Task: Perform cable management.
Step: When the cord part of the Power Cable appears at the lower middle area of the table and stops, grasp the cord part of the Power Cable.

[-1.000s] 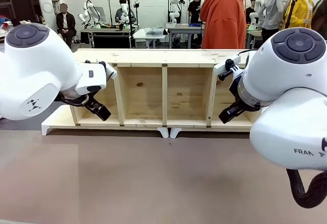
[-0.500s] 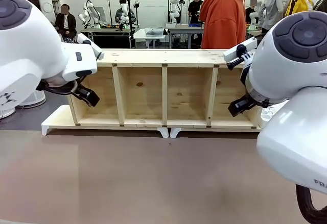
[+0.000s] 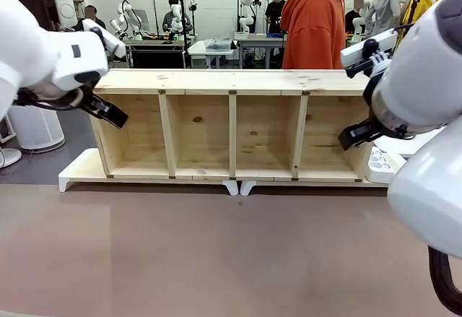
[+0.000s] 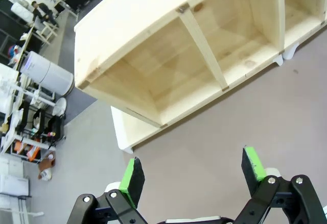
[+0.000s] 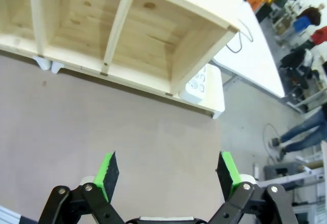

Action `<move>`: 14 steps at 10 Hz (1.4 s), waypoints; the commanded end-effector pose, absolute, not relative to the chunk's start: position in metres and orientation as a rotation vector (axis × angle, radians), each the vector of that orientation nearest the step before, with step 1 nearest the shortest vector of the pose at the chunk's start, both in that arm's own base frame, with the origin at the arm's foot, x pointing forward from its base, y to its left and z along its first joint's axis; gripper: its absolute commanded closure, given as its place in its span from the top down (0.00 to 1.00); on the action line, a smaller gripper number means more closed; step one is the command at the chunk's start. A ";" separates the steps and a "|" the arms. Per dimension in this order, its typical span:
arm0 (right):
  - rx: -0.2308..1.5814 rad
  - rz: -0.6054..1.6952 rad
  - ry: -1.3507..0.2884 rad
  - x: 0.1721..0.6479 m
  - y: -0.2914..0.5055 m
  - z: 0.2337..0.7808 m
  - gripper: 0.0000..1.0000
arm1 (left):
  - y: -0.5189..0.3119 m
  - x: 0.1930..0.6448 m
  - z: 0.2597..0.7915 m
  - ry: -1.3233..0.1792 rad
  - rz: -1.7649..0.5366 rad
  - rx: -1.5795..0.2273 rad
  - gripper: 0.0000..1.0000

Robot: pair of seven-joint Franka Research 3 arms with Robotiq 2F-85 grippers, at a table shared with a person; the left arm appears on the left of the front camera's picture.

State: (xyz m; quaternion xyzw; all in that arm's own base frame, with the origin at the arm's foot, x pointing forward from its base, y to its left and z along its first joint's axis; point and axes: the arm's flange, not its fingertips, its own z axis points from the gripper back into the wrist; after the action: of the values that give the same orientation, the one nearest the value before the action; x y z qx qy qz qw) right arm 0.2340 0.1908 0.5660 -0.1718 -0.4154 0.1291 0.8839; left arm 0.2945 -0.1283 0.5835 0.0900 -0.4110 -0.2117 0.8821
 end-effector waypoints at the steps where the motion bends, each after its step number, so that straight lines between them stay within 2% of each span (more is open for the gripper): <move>1: -0.277 0.209 -0.881 0.206 0.129 0.503 1.00 | -0.059 0.249 0.486 -0.869 -0.458 0.084 1.00; 8: -0.171 0.054 -0.902 0.208 0.096 0.499 1.00 | -0.047 0.251 0.477 -0.827 -0.376 0.091 1.00; 9: -0.164 0.048 -0.896 0.213 0.098 0.495 1.00 | -0.066 0.323 0.575 -0.815 -0.370 0.082 1.00; 10: -0.209 0.102 -0.877 0.240 0.143 0.593 1.00 | -0.066 0.323 0.575 -0.815 -0.370 0.082 1.00; 14: -0.209 0.102 -0.877 0.240 0.143 0.593 1.00 | -0.066 0.323 0.575 -0.815 -0.370 0.082 1.00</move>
State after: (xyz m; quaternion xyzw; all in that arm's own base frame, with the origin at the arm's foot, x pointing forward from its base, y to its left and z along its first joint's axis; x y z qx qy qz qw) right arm 0.2399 0.1430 0.5932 -0.1010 -0.4243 0.0444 0.8988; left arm 0.3233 -0.0663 0.5756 0.0411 -0.3941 -0.1787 0.9006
